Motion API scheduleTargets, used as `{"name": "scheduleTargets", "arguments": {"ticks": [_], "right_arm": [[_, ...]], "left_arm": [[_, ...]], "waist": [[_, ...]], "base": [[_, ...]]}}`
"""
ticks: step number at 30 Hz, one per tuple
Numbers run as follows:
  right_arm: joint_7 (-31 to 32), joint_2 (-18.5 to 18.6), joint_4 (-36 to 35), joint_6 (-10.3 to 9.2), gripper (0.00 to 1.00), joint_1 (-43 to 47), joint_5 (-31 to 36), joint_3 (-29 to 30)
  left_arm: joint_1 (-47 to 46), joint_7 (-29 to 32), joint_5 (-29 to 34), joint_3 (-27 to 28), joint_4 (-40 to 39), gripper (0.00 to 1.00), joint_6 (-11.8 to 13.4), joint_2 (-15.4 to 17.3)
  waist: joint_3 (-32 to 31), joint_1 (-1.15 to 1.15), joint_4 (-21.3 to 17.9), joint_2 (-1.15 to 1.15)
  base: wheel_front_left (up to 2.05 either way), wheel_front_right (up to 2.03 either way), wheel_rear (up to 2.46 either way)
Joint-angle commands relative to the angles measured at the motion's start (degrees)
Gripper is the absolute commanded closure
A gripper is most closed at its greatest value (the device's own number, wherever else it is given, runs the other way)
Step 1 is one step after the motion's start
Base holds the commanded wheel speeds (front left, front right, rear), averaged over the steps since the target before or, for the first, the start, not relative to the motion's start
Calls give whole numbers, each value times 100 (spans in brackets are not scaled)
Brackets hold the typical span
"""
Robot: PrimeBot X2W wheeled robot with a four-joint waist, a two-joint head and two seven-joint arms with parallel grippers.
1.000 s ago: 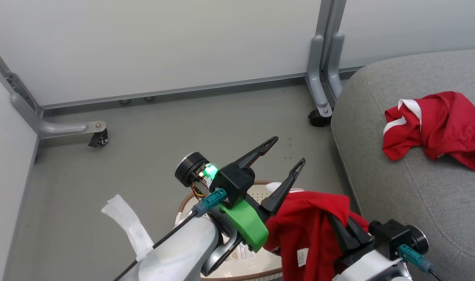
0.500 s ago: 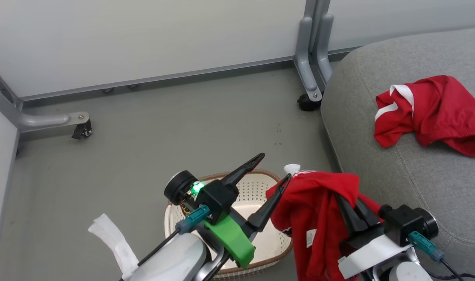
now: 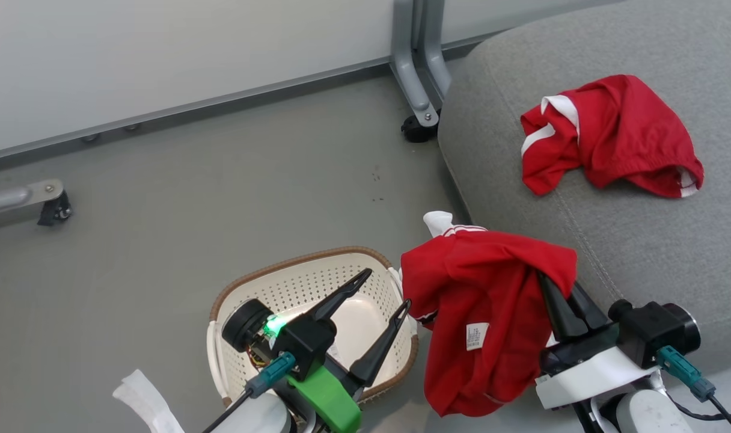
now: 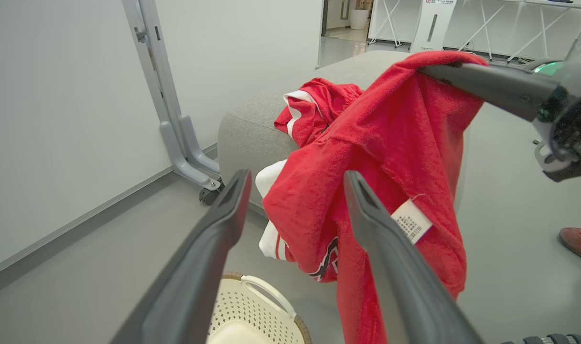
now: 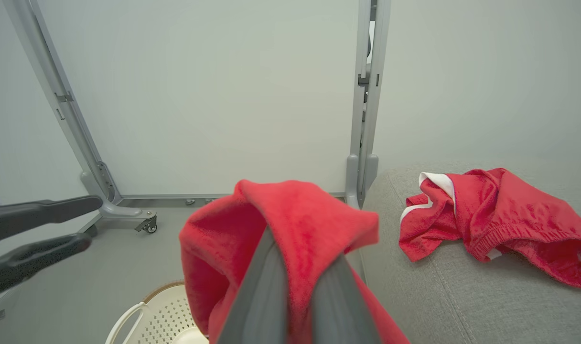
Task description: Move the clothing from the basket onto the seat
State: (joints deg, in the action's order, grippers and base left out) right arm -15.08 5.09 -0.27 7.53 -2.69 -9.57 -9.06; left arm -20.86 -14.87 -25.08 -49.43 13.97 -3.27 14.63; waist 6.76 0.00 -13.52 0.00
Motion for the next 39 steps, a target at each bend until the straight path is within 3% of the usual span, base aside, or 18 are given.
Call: {"name": "scheduleTargets", "arguments": {"ticks": [1,20,27,33,39], "right_arm": [[-13,-7,-84,-9,100,27,24,54],[-13,-218,-561,-9,100,176,30,471],[-13,-217,-804,-9,100,-30,-448,695],[-12,-188,-1309,-9,100,-883,-554,1246],[-12,485,-1451,-9,100,-2369,-793,2012]], "left_arm": [[103,-34,54,47,-36,0,17,61],[-129,58,428,39,-295,0,-122,415],[-283,167,492,-27,-437,0,-164,532],[-471,439,576,-125,-768,0,-221,695],[-842,824,653,-187,-1320,0,-275,940]], "waist": [[215,0,-343,0],[1011,0,-1577,0],[1288,0,-1605,0],[1833,0,-1470,0],[2777,0,-1147,0]], "base": [[0,0,0],[0,0,0],[0,0,0],[0,0,0],[0,0,0]]}}
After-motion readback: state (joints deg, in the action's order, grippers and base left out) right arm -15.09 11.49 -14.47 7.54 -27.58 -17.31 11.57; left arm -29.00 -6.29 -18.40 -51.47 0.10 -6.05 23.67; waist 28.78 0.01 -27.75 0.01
